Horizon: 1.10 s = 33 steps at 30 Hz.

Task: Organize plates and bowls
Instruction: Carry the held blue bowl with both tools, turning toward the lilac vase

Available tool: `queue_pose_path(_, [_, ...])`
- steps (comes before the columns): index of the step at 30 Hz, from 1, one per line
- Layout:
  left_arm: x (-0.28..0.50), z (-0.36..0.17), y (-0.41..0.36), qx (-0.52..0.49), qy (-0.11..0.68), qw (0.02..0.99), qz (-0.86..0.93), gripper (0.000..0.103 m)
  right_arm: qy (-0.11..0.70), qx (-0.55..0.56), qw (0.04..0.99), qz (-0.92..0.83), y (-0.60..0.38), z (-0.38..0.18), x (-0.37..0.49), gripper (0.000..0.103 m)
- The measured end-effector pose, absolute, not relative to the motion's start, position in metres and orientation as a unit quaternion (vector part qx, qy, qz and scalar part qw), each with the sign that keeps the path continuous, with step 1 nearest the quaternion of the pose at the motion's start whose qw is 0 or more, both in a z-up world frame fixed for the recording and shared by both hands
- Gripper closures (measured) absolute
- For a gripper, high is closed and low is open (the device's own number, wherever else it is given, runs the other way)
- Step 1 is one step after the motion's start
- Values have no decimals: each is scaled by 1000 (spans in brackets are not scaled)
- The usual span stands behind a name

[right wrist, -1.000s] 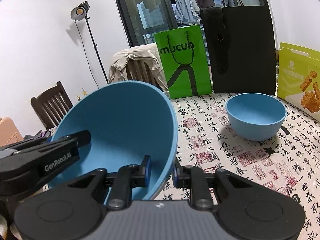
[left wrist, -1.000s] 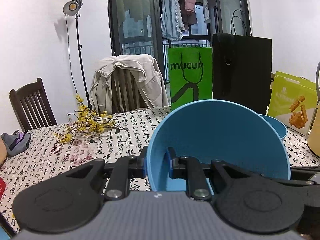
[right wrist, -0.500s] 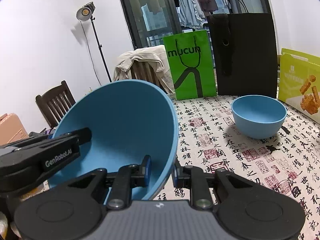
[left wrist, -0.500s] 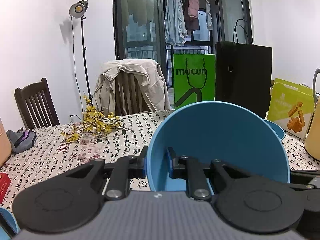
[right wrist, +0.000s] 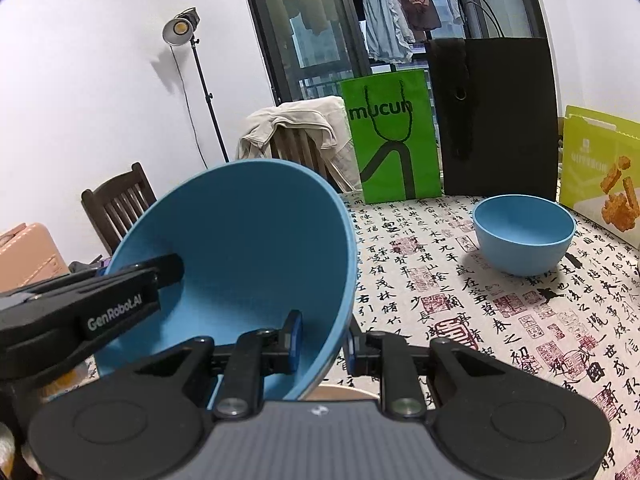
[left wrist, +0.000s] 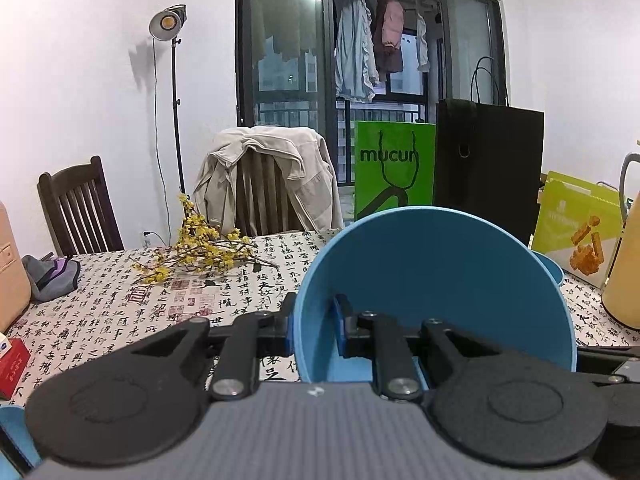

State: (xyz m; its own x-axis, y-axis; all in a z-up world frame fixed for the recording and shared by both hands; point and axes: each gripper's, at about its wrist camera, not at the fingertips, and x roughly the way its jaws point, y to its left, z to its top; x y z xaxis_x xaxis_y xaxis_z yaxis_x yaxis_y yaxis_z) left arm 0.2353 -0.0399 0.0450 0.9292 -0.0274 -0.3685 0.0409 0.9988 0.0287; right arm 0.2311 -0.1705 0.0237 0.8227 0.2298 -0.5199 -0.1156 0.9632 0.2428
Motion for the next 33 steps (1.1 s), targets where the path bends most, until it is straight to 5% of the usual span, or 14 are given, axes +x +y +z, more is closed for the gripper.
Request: queue_pose_path(33, [196,55,11,-20,149,989,2,85,257,79,956,119,-124,36,210,82])
